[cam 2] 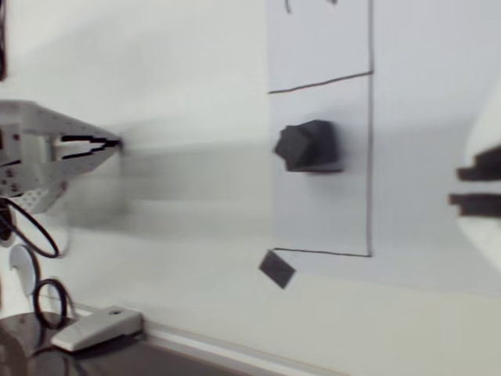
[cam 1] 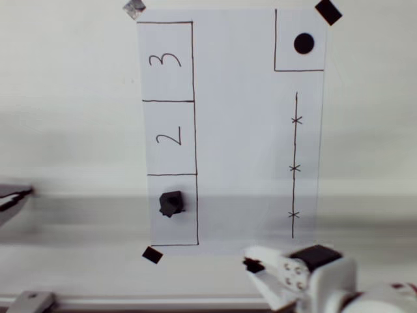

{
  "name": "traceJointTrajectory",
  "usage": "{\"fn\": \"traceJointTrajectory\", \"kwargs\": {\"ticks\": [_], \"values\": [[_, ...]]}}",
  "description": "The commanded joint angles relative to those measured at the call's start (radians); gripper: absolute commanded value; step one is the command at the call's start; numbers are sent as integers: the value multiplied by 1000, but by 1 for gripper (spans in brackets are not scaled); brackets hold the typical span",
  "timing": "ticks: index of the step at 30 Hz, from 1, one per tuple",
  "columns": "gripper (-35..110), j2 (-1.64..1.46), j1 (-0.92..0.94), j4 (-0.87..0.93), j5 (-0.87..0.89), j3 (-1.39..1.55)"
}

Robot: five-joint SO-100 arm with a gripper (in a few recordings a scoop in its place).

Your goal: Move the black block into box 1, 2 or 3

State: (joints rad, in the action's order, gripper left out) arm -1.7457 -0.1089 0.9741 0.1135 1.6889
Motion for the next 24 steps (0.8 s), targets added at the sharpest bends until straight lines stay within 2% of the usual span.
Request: {"fn": "traceJointTrajectory", "kwargs": {"ticks": [1,12,24], "values": [[0,-209,8,9,-25,187],[0,-669,9,9,-104,660],[0,-1062,20,9,-130,992]]}}
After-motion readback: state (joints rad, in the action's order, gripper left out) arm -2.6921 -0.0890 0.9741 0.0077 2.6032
